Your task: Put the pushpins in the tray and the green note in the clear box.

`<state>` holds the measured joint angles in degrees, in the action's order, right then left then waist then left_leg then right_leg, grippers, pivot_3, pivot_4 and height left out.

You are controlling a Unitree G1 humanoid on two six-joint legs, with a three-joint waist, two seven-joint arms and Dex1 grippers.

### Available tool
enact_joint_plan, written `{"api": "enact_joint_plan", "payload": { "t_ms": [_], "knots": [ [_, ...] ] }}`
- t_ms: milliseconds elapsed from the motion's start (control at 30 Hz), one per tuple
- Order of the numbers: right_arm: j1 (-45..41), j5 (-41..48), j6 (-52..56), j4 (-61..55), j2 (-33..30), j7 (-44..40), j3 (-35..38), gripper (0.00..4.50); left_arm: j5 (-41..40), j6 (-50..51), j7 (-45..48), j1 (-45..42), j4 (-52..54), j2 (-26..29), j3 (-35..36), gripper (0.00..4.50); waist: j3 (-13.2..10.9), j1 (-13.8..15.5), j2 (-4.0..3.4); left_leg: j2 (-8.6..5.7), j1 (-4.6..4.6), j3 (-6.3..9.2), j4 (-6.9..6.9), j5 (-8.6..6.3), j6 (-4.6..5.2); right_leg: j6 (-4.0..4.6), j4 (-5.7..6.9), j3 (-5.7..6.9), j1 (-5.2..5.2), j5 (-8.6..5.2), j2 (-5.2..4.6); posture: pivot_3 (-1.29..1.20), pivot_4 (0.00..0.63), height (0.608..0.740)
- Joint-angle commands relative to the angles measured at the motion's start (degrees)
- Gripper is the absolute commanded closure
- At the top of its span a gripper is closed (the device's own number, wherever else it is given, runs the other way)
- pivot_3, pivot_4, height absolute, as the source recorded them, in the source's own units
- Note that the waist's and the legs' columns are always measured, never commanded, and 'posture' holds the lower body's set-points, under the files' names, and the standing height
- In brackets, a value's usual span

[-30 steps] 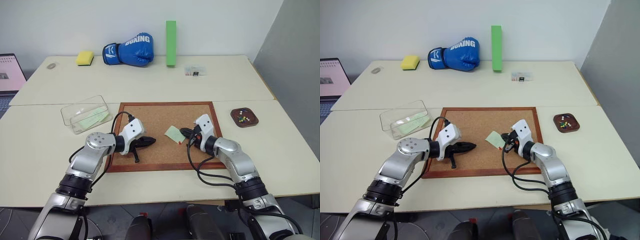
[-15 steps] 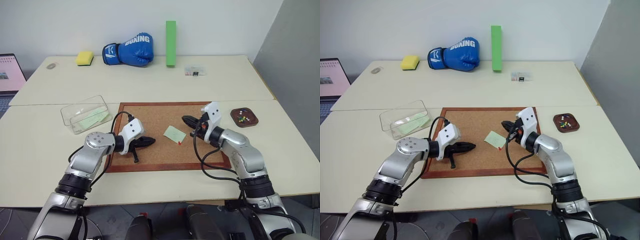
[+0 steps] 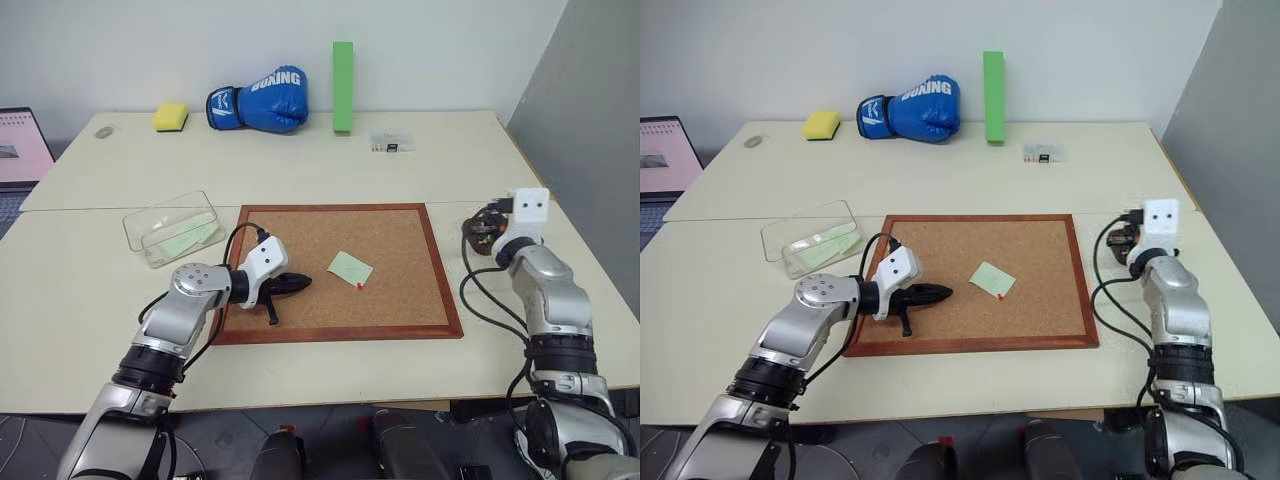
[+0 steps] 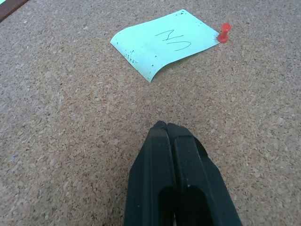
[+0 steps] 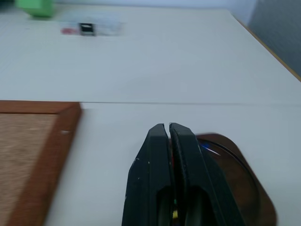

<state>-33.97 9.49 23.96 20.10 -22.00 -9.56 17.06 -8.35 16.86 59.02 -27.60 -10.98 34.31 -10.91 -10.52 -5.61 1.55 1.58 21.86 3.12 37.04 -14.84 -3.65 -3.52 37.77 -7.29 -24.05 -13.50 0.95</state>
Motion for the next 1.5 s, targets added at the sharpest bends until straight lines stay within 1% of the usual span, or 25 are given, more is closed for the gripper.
{"api": "enact_joint_plan", "payload": {
  "t_ms": [33,167,300,567,900,967,1000,1033,1067,1100,1167,1200,1267,1300,1367,1400,1433,1500],
  "knots": [
    [-3.8,0.9,-4.5,5.4,-2.1,-0.4,2.0,4.46,1.9,0.4,-0.2,0.2,-2.0,-0.2,-1.3,4.5,0.0,0.0,0.0,0.0,-0.01,-0.01,-0.01,0.0,0.0,0.0,0.0,-0.01,0.0,0.0,0.0,0.0,0.15,0.74],
    [-6.9,1.0,-7.9,12.1,-3.0,-1.2,2.3,4.46,1.8,0.8,-0.2,0.5,-1.5,0.0,-1.2,4.5,0.0,-0.1,-0.01,0.0,-0.02,0.0,-0.01,0.0,0.0,0.0,0.01,-0.01,0.0,0.0,0.0,0.0,0.15,0.74],
    [-8.8,1.4,-10.4,16.2,-2.6,-1.2,2.3,4.46,1.8,0.9,-0.2,0.8,-1.0,0.4,-0.8,4.5,0.0,-0.2,-0.01,0.0,0.0,0.0,-0.02,0.0,0.0,-0.01,0.0,-0.01,0.01,0.0,0.0,0.0,0.15,0.74],
    [-9.6,-0.4,-18.3,27.6,-1.4,-1.1,0.3,4.46,1.4,2.0,-0.7,2.0,0.8,0.9,-0.3,4.5,0.0,-0.6,-0.01,0.0,0.01,0.0,-0.04,0.0,0.0,0.0,-0.02,-0.02,0.0,0.0,0.0,0.0,0.15,0.74],
    [-11.1,0.2,-21.1,32.1,-1.2,-2.2,-0.1,4.46,1.4,2.2,-1.3,2.5,1.4,1.7,0.3,4.5,0.0,-1.0,-0.01,0.0,-0.05,0.0,-0.03,0.0,0.01,0.0,0.0,-0.02,0.03,0.0,0.01,0.0,0.15,0.74],
    [-11.2,0.1,-21.4,32.3,-1.3,-2.2,-0.2,4.01,1.5,2.0,-1.3,2.3,1.2,1.6,0.3,4.5,0.0,-0.9,-0.01,0.0,-0.05,0.0,-0.03,0.0,0.0,-0.01,-0.01,-0.03,0.04,0.01,0.01,0.0,0.15,0.74],
    [-11.3,0.0,-21.6,32.4,-1.3,-2.2,-0.2,3.92,1.5,2.0,-1.3,2.2,1.1,1.6,0.3,4.5,0.0,-0.9,-0.01,0.0,-0.06,0.0,-0.02,0.0,0.0,-0.01,-0.01,-0.03,0.05,0.01,0.01,0.0,0.15,0.74],
    [-11.3,0.0,-21.8,32.4,-1.4,-2.1,-0.1,3.71,1.5,1.9,-1.3,2.1,0.9,1.5,0.2,4.5,0.0,-1.0,-0.01,0.0,-0.05,0.0,-0.02,0.0,0.01,-0.01,-0.01,-0.03,0.05,0.01,0.01,0.0,0.15,0.74],
    [-11.3,0.1,-21.9,32.3,-1.4,-2.0,-0.1,3.59,1.5,1.9,-1.3,2.1,0.9,1.5,0.2,4.5,0.0,-1.0,-0.01,0.0,-0.05,0.0,-0.03,0.0,0.01,-0.01,0.0,-0.02,0.04,0.0,0.01,0.0,0.15,0.74],
    [-11.4,0.0,-22.1,32.4,-1.6,-2.0,-0.1,3.32,1.5,1.9,-1.2,2.0,0.8,1.4,0.1,4.5,0.0,-0.9,-0.01,0.0,-0.05,-0.01,-0.03,0.0,0.0,0.0,0.0,-0.03,0.03,0.0,0.01,0.0,0.15,0.74],
    [-11.4,0.0,-22.2,32.3,-1.8,-1.6,0.0,2.99,1.5,2.0,-1.1,1.9,0.7,1.3,-0.1,4.5,0.0,-0.9,-0.01,0.0,-0.05,0.0,-0.03,0.0,0.0,0.0,0.0,-0.03,0.04,0.0,0.01,0.0,0.15,0.74],
    [-11.4,0.0,-22.3,32.1,-1.8,-1.4,0.1,2.69,1.5,1.9,-1.0,1.8,0.7,1.2,-0.1,4.5,0.0,-0.9,-0.01,0.0,-0.05,0.0,-0.03,0.0,0.0,0.0,0.0,-0.03,0.04,0.0,0.01,0.0,0.15,0.74],
    [-11.3,0.1,-22.3,31.3,-2.1,-1.1,0.3,2.38,1.5,1.9,-0.9,1.7,0.5,1.2,-0.2,4.5,0.0,-0.9,-0.01,0.0,-0.05,0.0,-0.03,0.0,0.0,-0.01,0.0,-0.03,0.04,0.0,0.01,0.0,0.15,0.74],
    [-11.3,0.1,-22.3,30.8,-2.1,-1.0,0.3,2.06,1.5,1.8,-0.9,1.6,0.4,1.3,-0.2,4.5,0.0,-0.9,-0.01,0.0,-0.05,0.0,-0.03,0.0,0.0,-0.01,0.0,-0.03,0.04,0.0,0.01,0.0,0.15,0.74],
    [-11.4,0.2,-22.3,29.9,-2.2,-1.1,0.2,1.61,1.6,1.6,-0.7,1.3,-0.1,1.3,-0.2,4.5,0.0,-0.9,-0.01,0.0,-0.05,0.0,-0.03,0.0,0.01,0.0,0.0,-0.03,0.04,0.0,0.01,0.0,0.15,0.74],
    [-11.5,0.2,-22.3,29.6,-2.3,-1.1,0.2,1.46,1.6,1.6,-0.7,1.2,-0.2,1.2,-0.2,4.5,0.0,-0.9,-0.01,0.0,-0.05,0.0,-0.03,0.0,0.01,0.0,0.0,-0.03,0.04,0.0,0.01,0.0,0.15,0.74],
    [-11.6,0.4,-22.3,29.3,-2.2,-1.3,0.3,1.2,1.7,1.5,-0.8,1.0,-0.4,1.1,-0.3,4.5,0.0,-0.9,-0.01,0.0,-0.05,0.0,-0.03,0.0,0.01,-0.01,0.0,-0.03,0.04,0.0,0.01,0.0,0.15,0.74],
    [-12.0,0.8,-22.3,28.9,-2.1,-1.1,0.7,1.2,1.8,1.4,-0.7,0.8,-0.8,1.0,-0.4,4.5,0.0,-0.9,-0.01,0.0,-0.05,0.0,-0.02,0.0,0.01,-0.01,0.01,-0.03,0.04,0.01,0.01,0.0,0.15,0.74]
  ]
}}
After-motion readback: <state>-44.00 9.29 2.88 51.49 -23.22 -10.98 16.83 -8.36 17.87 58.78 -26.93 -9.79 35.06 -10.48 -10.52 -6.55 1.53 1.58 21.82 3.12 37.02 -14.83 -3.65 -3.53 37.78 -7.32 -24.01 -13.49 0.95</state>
